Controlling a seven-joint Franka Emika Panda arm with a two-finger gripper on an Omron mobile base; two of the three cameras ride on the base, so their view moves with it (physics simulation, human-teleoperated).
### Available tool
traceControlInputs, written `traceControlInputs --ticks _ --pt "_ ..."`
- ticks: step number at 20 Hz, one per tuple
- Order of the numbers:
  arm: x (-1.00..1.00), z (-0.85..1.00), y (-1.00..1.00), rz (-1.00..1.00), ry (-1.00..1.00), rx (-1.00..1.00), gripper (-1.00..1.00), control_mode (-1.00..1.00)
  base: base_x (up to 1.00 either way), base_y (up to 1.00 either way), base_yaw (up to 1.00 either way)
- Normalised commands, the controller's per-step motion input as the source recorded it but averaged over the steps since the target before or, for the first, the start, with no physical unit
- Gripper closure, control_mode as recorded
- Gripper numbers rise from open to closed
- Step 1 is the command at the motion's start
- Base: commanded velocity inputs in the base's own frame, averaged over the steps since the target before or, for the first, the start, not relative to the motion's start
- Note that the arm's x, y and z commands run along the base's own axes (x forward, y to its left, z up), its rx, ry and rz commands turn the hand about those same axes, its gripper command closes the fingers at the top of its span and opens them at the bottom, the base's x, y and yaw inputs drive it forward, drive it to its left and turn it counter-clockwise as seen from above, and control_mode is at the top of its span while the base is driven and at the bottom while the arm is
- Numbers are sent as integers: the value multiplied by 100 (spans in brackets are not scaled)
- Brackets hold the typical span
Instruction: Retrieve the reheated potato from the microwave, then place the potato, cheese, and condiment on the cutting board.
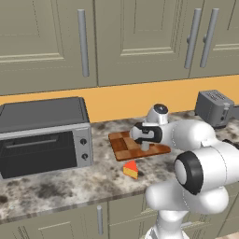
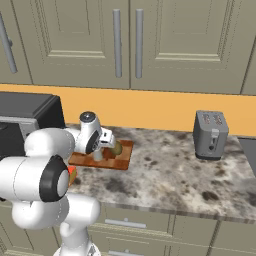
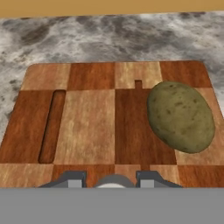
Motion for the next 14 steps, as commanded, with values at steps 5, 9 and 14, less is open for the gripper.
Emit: traceControlInputs --ticks 5,9,14 --pt "11 -2 -3 1 -3 0 100 -100 0 0 0" --pt "19 -6 -1 2 -1 0 100 -100 0 0 0" --pt "4 -20 -1 3 -1 0 100 -100 0 0 0"
